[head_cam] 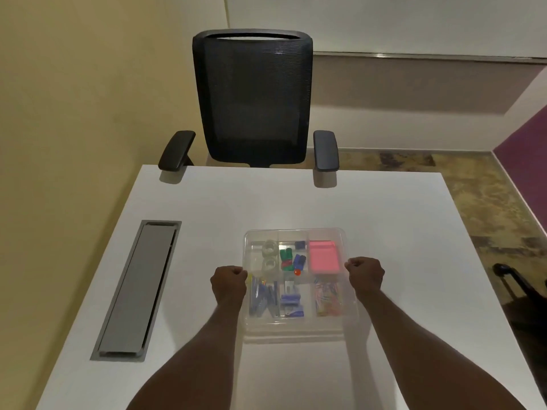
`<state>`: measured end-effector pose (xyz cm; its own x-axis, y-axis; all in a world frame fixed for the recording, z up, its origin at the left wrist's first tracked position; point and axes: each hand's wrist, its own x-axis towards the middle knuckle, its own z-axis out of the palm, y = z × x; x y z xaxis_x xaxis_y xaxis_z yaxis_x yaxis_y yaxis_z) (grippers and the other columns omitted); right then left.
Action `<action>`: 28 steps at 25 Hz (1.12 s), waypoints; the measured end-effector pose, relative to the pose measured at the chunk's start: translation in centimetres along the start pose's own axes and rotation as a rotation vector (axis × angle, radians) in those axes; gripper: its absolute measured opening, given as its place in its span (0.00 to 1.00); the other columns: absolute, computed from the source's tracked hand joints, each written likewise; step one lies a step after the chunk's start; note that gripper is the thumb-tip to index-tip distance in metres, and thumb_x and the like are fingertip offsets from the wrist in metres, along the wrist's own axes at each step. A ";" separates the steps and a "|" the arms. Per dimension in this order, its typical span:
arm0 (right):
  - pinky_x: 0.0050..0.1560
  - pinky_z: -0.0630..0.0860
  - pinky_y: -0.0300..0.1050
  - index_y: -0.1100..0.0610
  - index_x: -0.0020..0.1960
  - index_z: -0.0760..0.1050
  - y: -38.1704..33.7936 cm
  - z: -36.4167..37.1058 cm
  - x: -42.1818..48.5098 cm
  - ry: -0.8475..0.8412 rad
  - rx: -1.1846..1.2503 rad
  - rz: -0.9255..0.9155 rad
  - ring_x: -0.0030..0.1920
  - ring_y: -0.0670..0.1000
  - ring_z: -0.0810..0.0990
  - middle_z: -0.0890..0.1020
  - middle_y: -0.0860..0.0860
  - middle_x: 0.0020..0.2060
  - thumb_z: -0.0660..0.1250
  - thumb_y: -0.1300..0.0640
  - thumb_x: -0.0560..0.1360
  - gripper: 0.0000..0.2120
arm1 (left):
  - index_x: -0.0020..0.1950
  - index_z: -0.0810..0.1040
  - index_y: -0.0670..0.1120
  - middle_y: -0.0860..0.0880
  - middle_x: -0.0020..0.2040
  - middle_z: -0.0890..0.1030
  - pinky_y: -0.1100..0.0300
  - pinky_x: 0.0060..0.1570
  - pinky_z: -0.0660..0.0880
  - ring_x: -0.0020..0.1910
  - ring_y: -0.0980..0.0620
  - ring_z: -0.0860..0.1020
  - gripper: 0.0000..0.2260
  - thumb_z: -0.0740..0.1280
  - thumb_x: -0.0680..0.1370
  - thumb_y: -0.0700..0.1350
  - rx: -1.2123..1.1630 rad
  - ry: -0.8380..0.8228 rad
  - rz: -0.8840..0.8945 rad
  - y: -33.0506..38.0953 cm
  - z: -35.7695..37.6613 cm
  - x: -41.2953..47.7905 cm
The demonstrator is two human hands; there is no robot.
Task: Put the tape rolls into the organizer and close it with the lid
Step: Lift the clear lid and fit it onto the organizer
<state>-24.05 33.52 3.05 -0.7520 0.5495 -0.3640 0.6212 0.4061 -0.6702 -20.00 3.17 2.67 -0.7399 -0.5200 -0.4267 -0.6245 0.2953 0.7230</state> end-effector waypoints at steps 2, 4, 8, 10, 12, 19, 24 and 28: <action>0.59 0.79 0.49 0.64 0.52 0.85 -0.1 0.4 0.4 -0.004 -0.019 0.017 0.55 0.60 0.85 0.87 0.61 0.51 0.75 0.64 0.75 0.07 | 0.55 0.88 0.35 0.37 0.54 0.89 0.52 0.62 0.80 0.59 0.38 0.86 0.09 0.74 0.77 0.36 0.010 0.015 -0.013 0.2 0.4 0.4; 0.60 0.80 0.51 0.64 0.53 0.85 -0.2 0.7 0.7 -0.008 -0.041 0.026 0.55 0.60 0.85 0.87 0.61 0.51 0.74 0.64 0.75 0.07 | 0.55 0.88 0.36 0.37 0.54 0.89 0.53 0.61 0.80 0.58 0.38 0.86 0.09 0.74 0.77 0.36 0.030 0.025 -0.013 0.3 0.6 0.6; 0.58 0.81 0.54 0.63 0.53 0.85 -0.5 1.1 1.0 -0.002 -0.082 0.044 0.54 0.61 0.85 0.87 0.61 0.51 0.74 0.64 0.75 0.07 | 0.56 0.88 0.35 0.36 0.55 0.88 0.51 0.64 0.81 0.59 0.38 0.86 0.09 0.74 0.77 0.36 0.038 0.026 -0.011 0.1 0.9 1.0; 0.58 0.82 0.54 0.63 0.53 0.86 -0.5 1.1 1.1 0.001 -0.091 0.052 0.53 0.61 0.85 0.87 0.61 0.51 0.74 0.64 0.75 0.07 | 0.56 0.88 0.35 0.36 0.55 0.88 0.49 0.64 0.81 0.59 0.38 0.86 0.09 0.74 0.77 0.36 0.041 0.028 -0.006 0.1 1.0 1.2; 0.57 0.82 0.53 0.63 0.54 0.85 -0.5 1.2 1.2 -0.002 -0.103 0.052 0.54 0.61 0.85 0.87 0.61 0.51 0.74 0.63 0.76 0.08 | 0.56 0.87 0.34 0.36 0.55 0.88 0.48 0.64 0.81 0.59 0.37 0.86 0.09 0.74 0.78 0.36 0.046 0.023 -0.002 0.1 1.1 1.4; 0.57 0.82 0.54 0.64 0.54 0.84 0.1 1.6 1.3 -0.030 -0.070 0.059 0.53 0.61 0.85 0.86 0.61 0.51 0.73 0.63 0.76 0.08 | 0.50 0.88 0.33 0.36 0.48 0.89 0.48 0.58 0.83 0.52 0.37 0.87 0.06 0.73 0.76 0.33 0.023 0.011 0.012 0.0 1.4 1.6; 0.47 0.75 0.47 0.60 0.54 0.81 -0.5 1.7 1.5 -0.034 -0.114 0.035 0.52 0.60 0.83 0.85 0.57 0.51 0.70 0.55 0.76 0.11 | 0.53 0.86 0.35 0.39 0.50 0.87 0.47 0.59 0.81 0.53 0.38 0.84 0.08 0.71 0.78 0.38 -0.013 0.021 0.008 0.5 1.9 2.1; 0.51 0.75 0.50 0.61 0.58 0.78 -2.3 2.5 3.5 -0.016 -0.164 -0.047 0.56 0.61 0.81 0.83 0.58 0.55 0.65 0.50 0.80 0.15 | 0.63 0.82 0.37 0.39 0.57 0.86 0.51 0.62 0.77 0.58 0.39 0.83 0.14 0.69 0.83 0.45 -0.070 0.042 0.009 2.1 2.9 4.0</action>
<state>-28.61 32.64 1.66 -0.7835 0.5162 -0.3460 0.6122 0.5454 -0.5725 -25.06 4.06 0.91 -0.7333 -0.5511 -0.3983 -0.5980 0.2440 0.7634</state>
